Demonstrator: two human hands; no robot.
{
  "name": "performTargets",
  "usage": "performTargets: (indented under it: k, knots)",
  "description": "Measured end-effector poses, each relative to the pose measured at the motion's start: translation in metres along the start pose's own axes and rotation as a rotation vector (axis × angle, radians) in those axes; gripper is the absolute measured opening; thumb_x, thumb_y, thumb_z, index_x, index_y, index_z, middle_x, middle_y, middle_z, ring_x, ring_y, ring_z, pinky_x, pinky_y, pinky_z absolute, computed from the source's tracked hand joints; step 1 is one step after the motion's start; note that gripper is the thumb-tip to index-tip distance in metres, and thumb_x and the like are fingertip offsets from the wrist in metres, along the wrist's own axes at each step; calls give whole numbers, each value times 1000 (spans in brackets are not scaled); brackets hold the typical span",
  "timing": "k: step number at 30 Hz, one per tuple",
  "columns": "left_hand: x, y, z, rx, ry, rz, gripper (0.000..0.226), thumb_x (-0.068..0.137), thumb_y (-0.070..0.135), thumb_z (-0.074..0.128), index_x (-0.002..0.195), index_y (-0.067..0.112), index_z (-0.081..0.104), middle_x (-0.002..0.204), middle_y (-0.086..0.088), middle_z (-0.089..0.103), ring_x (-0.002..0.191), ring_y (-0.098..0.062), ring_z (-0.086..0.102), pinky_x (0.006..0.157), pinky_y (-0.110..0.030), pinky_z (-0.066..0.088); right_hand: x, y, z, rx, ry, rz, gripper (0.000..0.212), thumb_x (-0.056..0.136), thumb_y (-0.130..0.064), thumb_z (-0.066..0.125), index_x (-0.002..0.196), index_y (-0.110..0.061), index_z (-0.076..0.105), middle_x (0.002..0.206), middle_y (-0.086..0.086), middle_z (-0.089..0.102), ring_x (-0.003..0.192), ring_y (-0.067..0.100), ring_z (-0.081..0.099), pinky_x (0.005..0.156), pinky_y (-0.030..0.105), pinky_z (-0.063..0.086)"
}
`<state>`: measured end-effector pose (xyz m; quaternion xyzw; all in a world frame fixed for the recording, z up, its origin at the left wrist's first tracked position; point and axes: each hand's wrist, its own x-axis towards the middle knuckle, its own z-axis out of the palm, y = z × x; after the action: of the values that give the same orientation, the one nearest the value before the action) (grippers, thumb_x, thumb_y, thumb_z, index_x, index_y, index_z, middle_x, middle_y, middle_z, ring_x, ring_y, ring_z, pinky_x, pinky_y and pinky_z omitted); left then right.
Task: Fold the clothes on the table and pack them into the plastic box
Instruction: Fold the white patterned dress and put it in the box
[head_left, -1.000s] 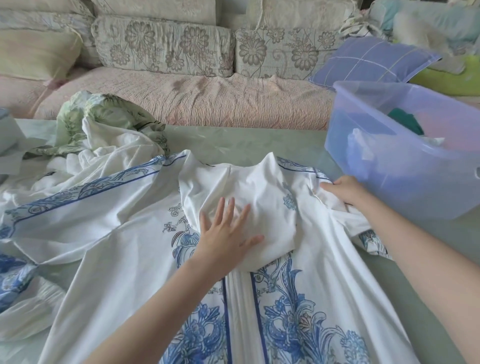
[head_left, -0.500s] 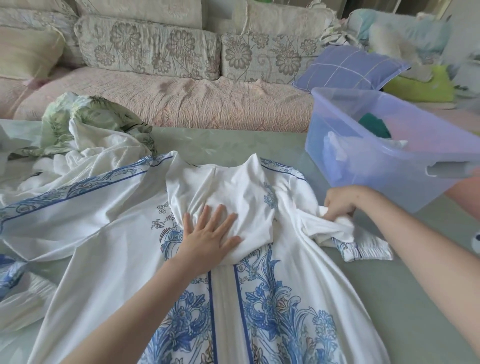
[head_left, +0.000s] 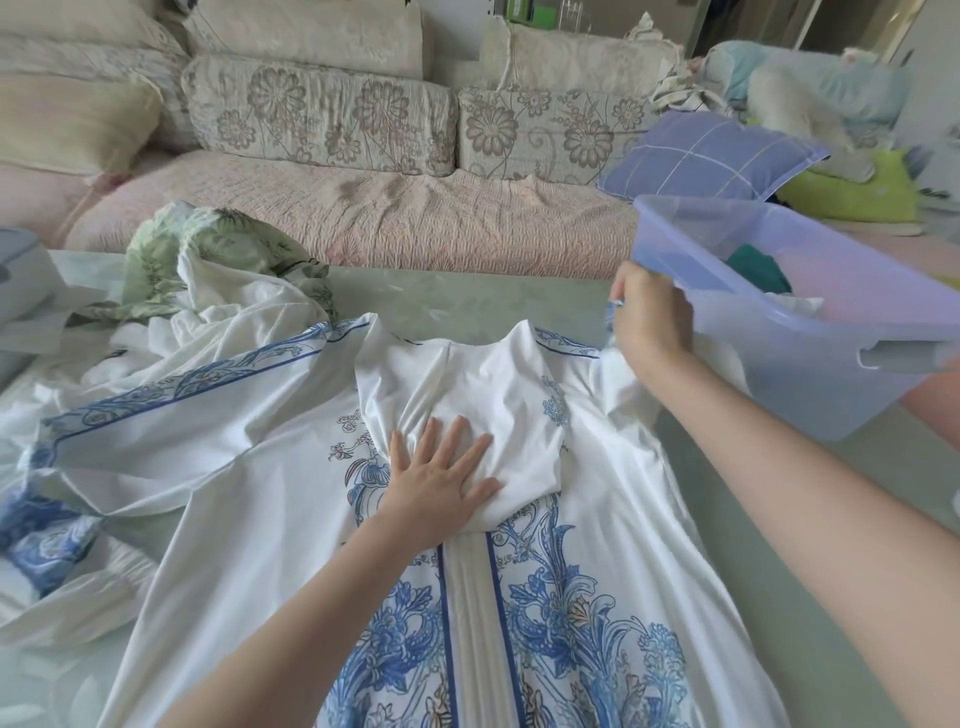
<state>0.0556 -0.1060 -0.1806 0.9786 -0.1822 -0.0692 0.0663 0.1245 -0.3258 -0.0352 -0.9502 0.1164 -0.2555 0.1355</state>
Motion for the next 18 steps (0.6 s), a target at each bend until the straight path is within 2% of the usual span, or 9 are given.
performTargets:
  k: [2,4,5,7,9,10,12,14,18]
  knots:
    - [-1,2,-2,0,-20,-16,64,90,68,4,148,43,-9,155,8,-22,142,-24,-24,112,-55,-17,-1,-28,17,160,-122,61,13,85,-1,54,94,-4,63,92,17,64,91,32,62,70,33,46]
    - [3,0,0,-28,-32,-12,60,96,60,18,150,39,3,158,10,-10,145,-25,-16,112,-52,-17,-17,-56,36,351,-383,62,16,83,-12,65,89,2,67,74,13,61,79,25,62,63,32,50]
    - [7,-4,1,-117,-31,-27,57,96,56,26,148,33,19,158,7,9,147,-26,-3,114,-50,-12,-29,-68,45,404,-521,19,25,84,-18,66,90,6,68,72,13,59,75,25,61,64,36,52]
    - [8,-15,-1,-568,76,-102,40,88,40,42,125,26,48,130,-1,50,133,-27,38,116,-43,16,-50,-80,57,415,-651,-92,30,87,-22,61,93,7,67,77,12,60,77,29,62,73,39,53]
    - [0,-26,-14,-926,289,-260,29,87,18,48,114,25,57,109,3,62,107,-22,57,92,-32,44,-54,-72,61,437,-594,-150,18,89,-15,56,90,-4,70,88,6,68,89,26,65,83,36,50]
    - [-6,-31,-20,-970,409,-341,30,87,8,48,111,22,60,104,5,64,101,-19,58,80,-28,44,-52,-64,61,447,-536,-153,18,89,-12,54,91,-10,71,95,5,70,92,23,64,86,34,50]
    - [-14,-38,-28,-875,591,-412,31,85,-1,44,106,16,59,102,4,65,100,-19,57,74,-27,40,-47,-44,58,464,-457,-108,23,90,-6,51,96,-12,72,102,5,71,95,19,63,88,30,47]
    - [-15,-42,-33,-732,638,-341,32,86,3,50,116,13,56,117,-3,60,111,-23,53,87,-31,40,-47,-22,59,444,-463,-84,22,92,-6,52,103,-11,71,108,4,70,102,19,62,92,30,45]
    - [-12,-31,-40,-468,390,19,73,78,49,65,142,27,38,141,0,46,132,-22,36,107,-34,25,-58,9,71,406,-542,-119,30,93,-5,49,117,-14,65,122,0,64,114,17,59,103,35,42]
